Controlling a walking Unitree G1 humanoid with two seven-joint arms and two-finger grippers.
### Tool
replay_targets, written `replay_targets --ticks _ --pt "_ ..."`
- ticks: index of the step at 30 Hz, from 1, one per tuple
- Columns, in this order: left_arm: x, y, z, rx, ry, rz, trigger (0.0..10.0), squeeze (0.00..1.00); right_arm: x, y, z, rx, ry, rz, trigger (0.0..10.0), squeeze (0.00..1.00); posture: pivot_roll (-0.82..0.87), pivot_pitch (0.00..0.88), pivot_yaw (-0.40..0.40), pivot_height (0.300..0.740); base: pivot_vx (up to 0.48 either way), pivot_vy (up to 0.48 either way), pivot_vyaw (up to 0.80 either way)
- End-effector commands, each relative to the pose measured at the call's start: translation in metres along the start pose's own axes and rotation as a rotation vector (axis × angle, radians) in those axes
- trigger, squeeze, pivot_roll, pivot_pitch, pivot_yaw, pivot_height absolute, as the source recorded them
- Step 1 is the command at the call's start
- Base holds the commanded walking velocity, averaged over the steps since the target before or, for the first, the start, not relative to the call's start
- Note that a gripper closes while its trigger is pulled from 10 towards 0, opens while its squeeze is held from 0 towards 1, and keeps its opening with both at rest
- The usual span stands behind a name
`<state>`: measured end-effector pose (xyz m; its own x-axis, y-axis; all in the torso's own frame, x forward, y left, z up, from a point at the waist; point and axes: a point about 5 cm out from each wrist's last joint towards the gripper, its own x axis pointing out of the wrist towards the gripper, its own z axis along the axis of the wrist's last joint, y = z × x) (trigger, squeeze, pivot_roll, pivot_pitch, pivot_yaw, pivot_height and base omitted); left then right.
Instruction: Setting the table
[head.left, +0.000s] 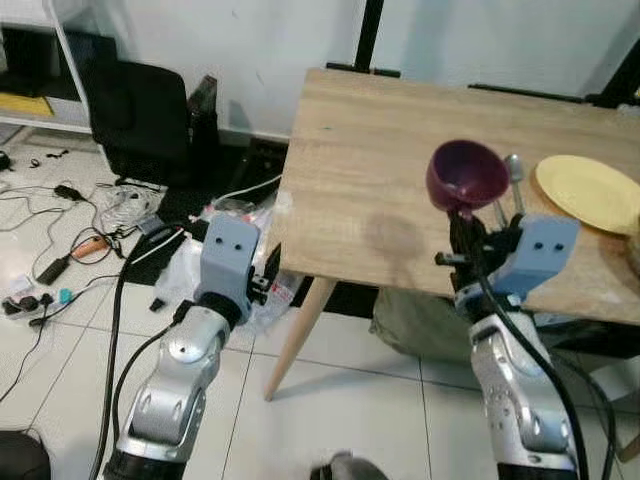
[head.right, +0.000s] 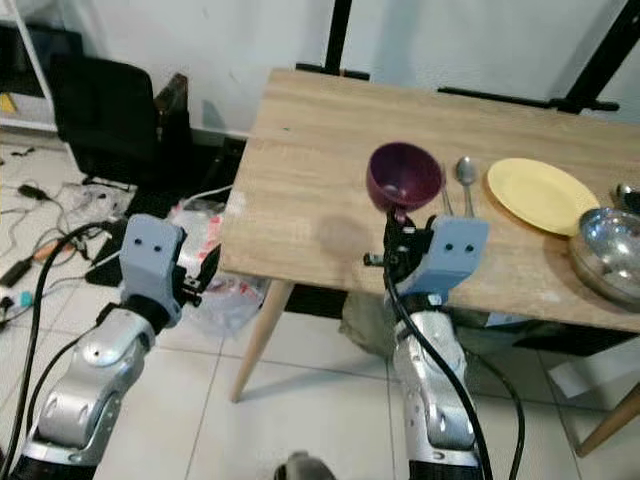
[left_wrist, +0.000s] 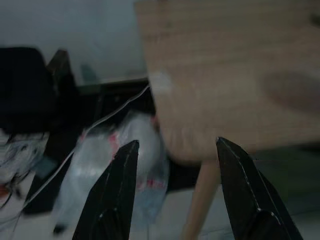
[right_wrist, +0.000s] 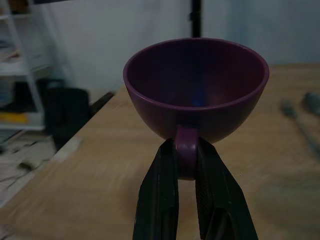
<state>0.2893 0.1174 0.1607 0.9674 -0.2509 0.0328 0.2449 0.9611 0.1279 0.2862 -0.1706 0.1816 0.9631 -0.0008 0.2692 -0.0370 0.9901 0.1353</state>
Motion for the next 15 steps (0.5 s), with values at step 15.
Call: replay_targets --ticks 15 --pt "-0.0003 -0.0029 -0.0054 -0.002 0.02 -0.011 10.0 0.0 -0.0038 -0.0038 -0.0028 -0.014 0.014 -0.018 10.0 0.0 -0.15 0.038 0.002 0.74 -0.358 0.0 0.0"
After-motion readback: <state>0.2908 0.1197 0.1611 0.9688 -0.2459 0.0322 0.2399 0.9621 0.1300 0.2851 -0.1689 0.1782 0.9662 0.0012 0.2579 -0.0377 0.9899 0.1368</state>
